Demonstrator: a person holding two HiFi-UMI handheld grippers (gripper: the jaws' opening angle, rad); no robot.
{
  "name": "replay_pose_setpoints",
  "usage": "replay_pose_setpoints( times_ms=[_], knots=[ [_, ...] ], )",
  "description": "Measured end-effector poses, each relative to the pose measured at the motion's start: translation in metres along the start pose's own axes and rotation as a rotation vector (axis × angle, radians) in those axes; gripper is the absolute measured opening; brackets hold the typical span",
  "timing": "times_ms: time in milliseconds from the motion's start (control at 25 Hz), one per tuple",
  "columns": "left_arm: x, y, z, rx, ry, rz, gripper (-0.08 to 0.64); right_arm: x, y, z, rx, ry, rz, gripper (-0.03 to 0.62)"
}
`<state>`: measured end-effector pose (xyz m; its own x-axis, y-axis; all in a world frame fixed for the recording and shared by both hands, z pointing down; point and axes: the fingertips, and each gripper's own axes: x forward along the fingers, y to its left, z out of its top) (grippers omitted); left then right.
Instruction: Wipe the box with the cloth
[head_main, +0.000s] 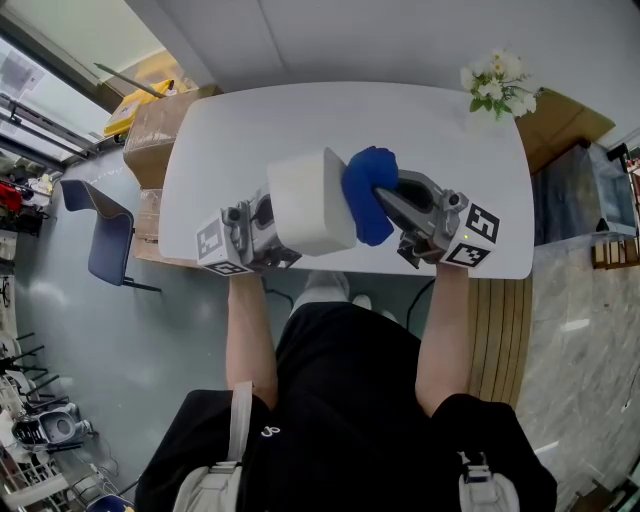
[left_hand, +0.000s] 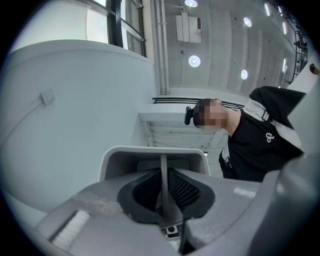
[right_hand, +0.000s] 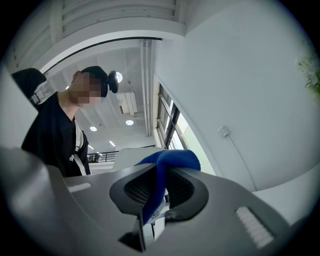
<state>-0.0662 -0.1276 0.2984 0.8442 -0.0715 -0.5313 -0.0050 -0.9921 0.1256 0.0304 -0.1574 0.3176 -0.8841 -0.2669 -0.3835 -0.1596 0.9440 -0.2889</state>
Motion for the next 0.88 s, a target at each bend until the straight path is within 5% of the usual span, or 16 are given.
replay_pose_setpoints(
  times_ms=[480,880],
  knots=[
    [-0.009,0.035,-0.008,0.004,0.021,0.197,0.048,0.0,0.017,-0.008,-0.001,0.046,0.114,0.049],
    [-0.009,0.04,-0.032,-0.003,0.154,0.213,0.048,-0.002,0.027,0.004,-0.015,-0.016,0.173,0.051]
  ],
)
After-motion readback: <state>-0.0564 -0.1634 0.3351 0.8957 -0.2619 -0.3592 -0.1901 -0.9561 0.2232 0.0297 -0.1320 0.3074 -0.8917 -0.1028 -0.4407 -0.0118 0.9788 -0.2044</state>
